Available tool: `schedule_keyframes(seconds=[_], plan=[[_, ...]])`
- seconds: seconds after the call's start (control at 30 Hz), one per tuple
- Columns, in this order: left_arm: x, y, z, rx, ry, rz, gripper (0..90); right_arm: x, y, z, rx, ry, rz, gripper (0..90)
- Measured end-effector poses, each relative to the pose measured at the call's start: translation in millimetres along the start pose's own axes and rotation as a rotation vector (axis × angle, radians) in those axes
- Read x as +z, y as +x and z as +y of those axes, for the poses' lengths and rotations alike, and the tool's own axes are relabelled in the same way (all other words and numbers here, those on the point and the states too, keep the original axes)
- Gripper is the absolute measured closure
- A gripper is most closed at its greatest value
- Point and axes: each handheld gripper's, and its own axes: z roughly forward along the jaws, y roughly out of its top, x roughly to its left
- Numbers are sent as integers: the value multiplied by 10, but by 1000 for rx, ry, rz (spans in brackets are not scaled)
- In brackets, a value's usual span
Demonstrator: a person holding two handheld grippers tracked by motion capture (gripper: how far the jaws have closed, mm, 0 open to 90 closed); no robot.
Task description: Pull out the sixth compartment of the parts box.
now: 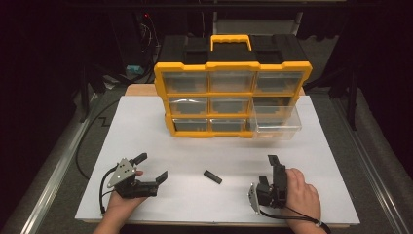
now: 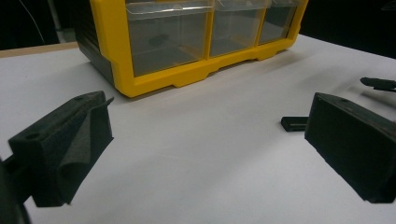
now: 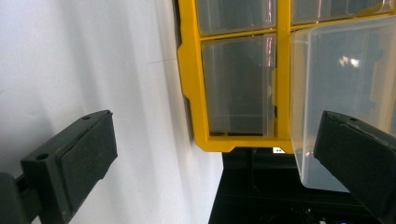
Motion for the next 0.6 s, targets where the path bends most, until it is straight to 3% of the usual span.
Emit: schedule_keyframes(seconds=[0.23, 0.6], plan=[[7, -1, 0, -1, 3, 6, 7, -12, -24, -3, 59, -2, 20, 0], [10, -3, -12, -2, 14, -2, 3, 16, -52, -48, 244, 9, 99, 0]])
